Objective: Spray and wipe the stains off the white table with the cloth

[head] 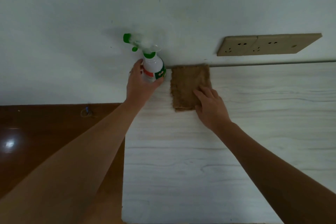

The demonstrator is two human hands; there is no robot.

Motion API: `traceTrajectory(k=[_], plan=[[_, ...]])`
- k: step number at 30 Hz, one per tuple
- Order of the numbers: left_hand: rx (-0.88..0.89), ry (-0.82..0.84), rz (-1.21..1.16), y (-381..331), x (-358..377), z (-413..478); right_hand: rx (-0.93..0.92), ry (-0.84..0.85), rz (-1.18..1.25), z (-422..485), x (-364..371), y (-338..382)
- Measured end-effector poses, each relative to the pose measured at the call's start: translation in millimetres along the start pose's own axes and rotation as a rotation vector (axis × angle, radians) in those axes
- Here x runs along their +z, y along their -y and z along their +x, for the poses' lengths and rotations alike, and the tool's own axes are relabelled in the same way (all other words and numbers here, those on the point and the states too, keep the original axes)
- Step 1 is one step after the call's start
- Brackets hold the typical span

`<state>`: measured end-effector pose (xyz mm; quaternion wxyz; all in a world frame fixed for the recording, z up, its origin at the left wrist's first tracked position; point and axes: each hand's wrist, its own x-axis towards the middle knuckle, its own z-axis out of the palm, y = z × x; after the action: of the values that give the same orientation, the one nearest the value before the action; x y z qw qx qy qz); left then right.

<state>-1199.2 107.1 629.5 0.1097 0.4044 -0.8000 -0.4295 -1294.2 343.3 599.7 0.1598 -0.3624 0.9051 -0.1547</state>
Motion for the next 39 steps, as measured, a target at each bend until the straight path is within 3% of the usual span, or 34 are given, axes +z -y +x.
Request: traceTrajectory(k=[13, 21, 25, 29, 34, 39], plan=[[0.025, -0.138, 0.061, 31, -36, -19, -0.031, 0.033, -0.039, 7, 25, 45], [-0.042, -0.027, -0.018, 43, -46, -24, 0.014, 0.045, -0.04, 4, 33, 71], [-0.113, 0.044, 0.152, 62, -56, -53, 0.103, -0.04, -0.04, -11, 23, 74], [0.083, 0.057, 0.37, 82, -68, -113, 0.163, 0.048, -0.042, -30, 22, 74], [0.08, 0.303, 0.429, 100, -73, -168, 0.192, 0.27, 0.024, -33, 13, 72], [0.004, 0.567, 0.397, 116, -79, -194, 0.421, 0.195, 0.249, -70, -7, 79]])
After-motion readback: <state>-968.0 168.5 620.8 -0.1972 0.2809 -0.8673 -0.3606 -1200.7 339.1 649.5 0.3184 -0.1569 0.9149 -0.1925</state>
